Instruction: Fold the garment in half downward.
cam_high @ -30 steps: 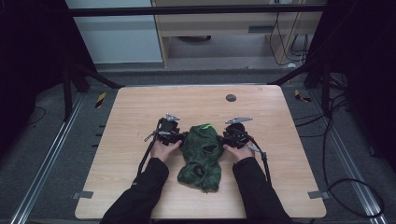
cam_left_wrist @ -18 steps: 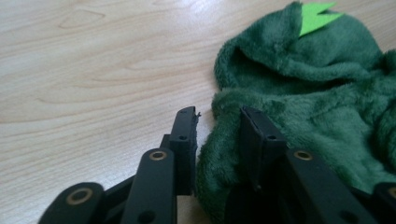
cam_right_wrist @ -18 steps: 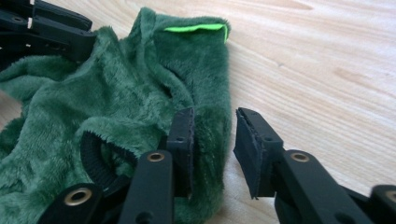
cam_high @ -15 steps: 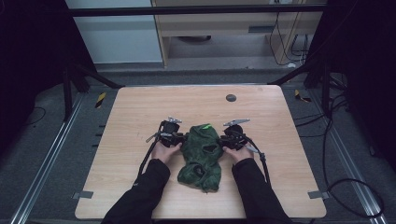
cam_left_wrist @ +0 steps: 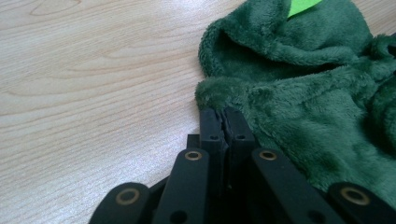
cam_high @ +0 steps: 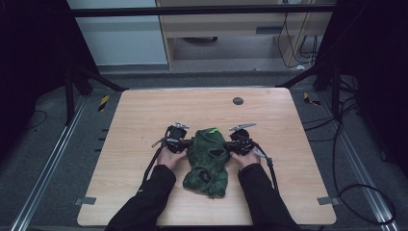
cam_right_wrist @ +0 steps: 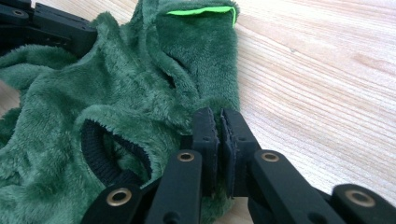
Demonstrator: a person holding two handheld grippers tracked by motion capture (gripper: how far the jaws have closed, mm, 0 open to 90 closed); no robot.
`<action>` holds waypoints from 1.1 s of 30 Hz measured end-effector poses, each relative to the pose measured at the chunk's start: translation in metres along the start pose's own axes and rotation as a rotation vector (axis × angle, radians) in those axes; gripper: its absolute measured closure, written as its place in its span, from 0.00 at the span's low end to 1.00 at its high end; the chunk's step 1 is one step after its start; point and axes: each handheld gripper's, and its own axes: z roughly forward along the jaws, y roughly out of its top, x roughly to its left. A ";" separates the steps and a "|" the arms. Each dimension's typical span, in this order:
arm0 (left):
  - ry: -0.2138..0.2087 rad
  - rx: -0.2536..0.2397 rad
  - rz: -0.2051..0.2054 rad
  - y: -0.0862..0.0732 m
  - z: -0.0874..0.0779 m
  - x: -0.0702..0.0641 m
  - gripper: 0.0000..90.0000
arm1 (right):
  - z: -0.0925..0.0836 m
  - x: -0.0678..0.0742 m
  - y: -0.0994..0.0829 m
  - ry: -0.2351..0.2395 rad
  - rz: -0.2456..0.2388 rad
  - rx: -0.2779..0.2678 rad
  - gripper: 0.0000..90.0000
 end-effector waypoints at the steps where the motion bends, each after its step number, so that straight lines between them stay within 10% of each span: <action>1: -0.001 0.000 0.000 0.000 0.000 0.000 0.98 | 0.000 0.000 0.000 0.001 0.002 0.000 0.95; 33: -0.052 -0.137 0.110 0.008 -0.076 -0.022 0.99 | -0.049 0.020 0.015 0.026 -0.091 -0.142 0.95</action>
